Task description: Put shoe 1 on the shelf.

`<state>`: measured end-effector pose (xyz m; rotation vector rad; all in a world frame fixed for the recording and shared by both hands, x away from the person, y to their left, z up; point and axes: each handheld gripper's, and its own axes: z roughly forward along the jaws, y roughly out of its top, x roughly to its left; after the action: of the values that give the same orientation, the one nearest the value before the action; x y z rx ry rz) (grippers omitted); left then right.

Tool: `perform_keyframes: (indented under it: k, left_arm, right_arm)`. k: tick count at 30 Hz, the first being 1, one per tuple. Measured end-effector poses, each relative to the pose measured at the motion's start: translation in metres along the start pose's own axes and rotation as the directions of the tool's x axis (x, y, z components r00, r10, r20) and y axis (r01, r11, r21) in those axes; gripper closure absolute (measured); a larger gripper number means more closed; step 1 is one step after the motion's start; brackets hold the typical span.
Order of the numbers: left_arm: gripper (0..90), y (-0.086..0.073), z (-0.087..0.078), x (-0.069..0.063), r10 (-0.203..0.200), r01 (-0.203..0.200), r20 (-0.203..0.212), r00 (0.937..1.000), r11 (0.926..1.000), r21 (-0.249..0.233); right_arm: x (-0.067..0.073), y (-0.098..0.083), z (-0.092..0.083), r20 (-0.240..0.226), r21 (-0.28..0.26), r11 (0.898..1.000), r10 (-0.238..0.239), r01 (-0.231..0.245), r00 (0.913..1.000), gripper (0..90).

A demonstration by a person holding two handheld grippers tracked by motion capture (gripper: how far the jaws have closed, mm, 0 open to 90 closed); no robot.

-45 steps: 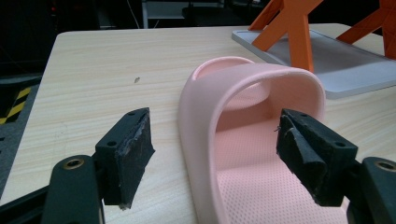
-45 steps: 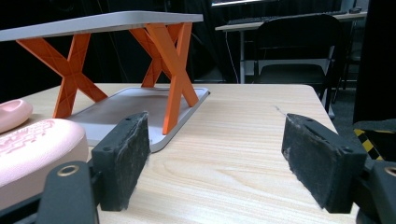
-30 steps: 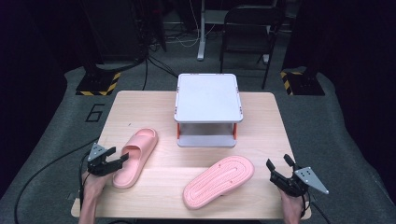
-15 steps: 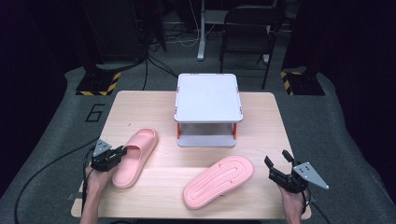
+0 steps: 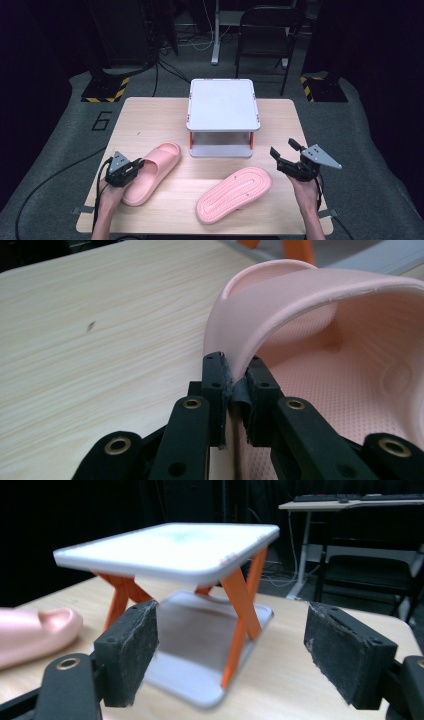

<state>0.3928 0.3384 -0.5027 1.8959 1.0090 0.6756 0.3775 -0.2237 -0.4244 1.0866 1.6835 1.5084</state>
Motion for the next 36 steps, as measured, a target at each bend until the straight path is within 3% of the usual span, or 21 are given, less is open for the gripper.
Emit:
perform_keyframes:
  k: [3, 9, 13, 17, 25, 31, 34, 36]
  left_arm:
    - [81.5, 0.009, 0.002, -0.011, -0.004, 0.006, 0.044, 0.999, 0.9995, -0.031]
    - [81.5, 0.034, 0.015, -0.032, 0.006, 0.002, 0.11, 0.9939, 0.9975, -0.071]
    - [81.5, 0.046, 0.027, -0.046, 0.027, -0.017, 0.135, 0.9905, 0.9966, -0.081]
    - [81.5, 0.056, 0.042, -0.058, 0.048, -0.037, 0.157, 0.9865, 0.9966, -0.073]
    - [81.4, 0.071, 0.074, -0.072, -0.014, 0.028, 0.162, 0.9867, 0.9961, -0.084]
    - [81.2, 0.079, 0.093, -0.08, -0.025, 0.037, 0.129, 0.9914, 0.9954, -0.089]
    - [81.2, 0.078, 0.102, -0.082, -0.067, 0.076, 0.121, 0.9904, 0.9946, -0.07]
    - [81.2, 0.077, 0.108, -0.085, -0.061, 0.067, 0.101, 0.9931, 0.9961, -0.058]
  right_arm:
    - [0.0, 0.017, 0.017, -0.031, 0.01, 1.0, 0.008, -0.008, 0.9995, 21.5]
    - [0.007, 0.052, 0.059, -0.097, 0.032, 0.997, -0.061, 0.065, 0.9934, 22.0]
    - [0.012, 0.061, 0.083, -0.102, 0.061, 0.991, -0.116, 0.123, 0.988, 22.6]
    - [0.014, 0.065, 0.105, -0.133, 0.08, 0.99, -0.109, 0.12, 0.9851, 23.3]
    - [0.012, 0.063, 0.137, -0.16, 0.148, 0.98, -0.108, 0.132, 0.9812, 24.0]
    - [0.012, 0.059, 0.146, -0.164, 0.173, 0.975, -0.113, 0.141, 0.9799, 24.2]
    - [0.011, 0.056, 0.15, -0.167, 0.191, 0.969, -0.123, 0.154, 0.9783, 24.6]
    - [0.01, 0.055, 0.15, -0.172, 0.187, 0.973, -0.101, 0.133, 0.9799, 24.7]
